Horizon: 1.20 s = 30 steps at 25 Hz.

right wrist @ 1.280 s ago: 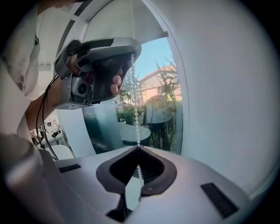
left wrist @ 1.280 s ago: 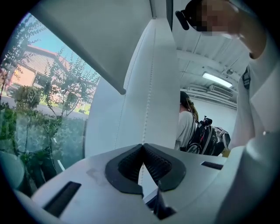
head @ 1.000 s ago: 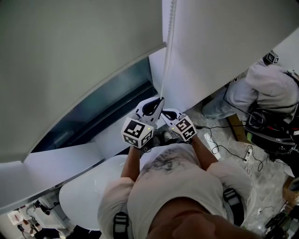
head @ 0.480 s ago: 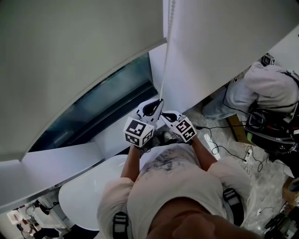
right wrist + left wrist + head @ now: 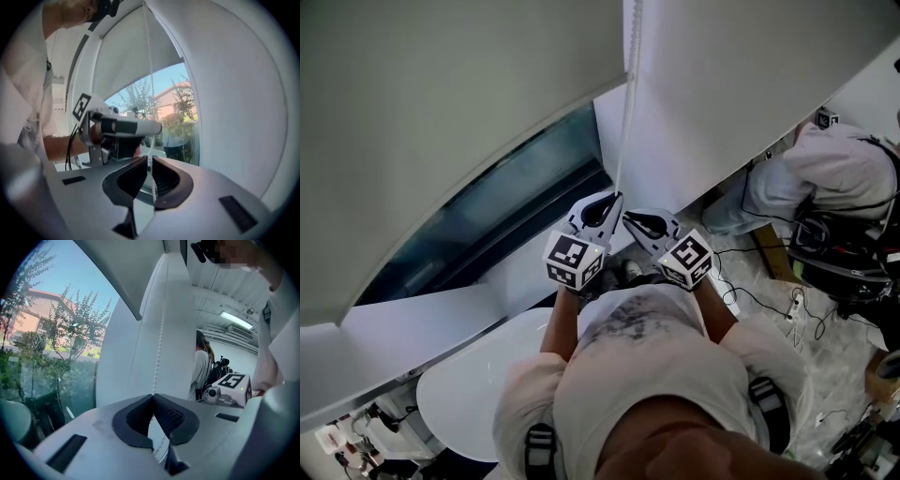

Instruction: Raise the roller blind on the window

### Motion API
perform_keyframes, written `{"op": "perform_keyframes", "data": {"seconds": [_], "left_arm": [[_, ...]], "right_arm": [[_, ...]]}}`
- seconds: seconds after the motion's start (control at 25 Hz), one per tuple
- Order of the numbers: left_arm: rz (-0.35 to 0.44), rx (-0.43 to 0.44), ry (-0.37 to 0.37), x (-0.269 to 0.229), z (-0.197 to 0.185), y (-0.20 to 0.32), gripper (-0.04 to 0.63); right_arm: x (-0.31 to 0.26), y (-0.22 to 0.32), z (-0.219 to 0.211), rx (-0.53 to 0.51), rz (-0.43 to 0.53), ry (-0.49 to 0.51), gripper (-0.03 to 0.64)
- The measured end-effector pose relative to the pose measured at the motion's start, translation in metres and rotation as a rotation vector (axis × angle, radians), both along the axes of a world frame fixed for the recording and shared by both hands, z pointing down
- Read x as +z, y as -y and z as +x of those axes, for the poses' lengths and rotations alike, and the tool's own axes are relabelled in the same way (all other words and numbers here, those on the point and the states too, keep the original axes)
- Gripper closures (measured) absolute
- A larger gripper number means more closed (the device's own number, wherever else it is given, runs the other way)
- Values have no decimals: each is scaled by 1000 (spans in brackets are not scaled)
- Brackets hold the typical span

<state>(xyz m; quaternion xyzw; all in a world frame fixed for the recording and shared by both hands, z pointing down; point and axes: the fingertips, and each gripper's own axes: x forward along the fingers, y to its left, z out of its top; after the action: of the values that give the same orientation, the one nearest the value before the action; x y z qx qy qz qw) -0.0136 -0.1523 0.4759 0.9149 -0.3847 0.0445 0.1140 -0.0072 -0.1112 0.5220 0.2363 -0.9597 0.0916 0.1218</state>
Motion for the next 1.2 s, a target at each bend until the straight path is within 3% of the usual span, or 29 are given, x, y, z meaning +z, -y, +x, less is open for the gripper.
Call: {"op": "perform_keyframes", "data": {"seconds": [0.08, 0.2, 0.4, 1.2], "left_arm": [[1, 0, 0, 0, 1, 0, 587], [3, 0, 2, 0, 2, 0, 587], [4, 4, 5, 0, 4, -1, 586], [24, 16, 17, -1, 13, -8, 587]], "right_arm": [[-27, 2, 5, 12, 26, 41, 539], [-65, 5, 10, 16, 67, 95, 471], [-125, 15, 11, 35, 155, 170, 469], [-276, 40, -11, 34, 398, 260, 489]]}}
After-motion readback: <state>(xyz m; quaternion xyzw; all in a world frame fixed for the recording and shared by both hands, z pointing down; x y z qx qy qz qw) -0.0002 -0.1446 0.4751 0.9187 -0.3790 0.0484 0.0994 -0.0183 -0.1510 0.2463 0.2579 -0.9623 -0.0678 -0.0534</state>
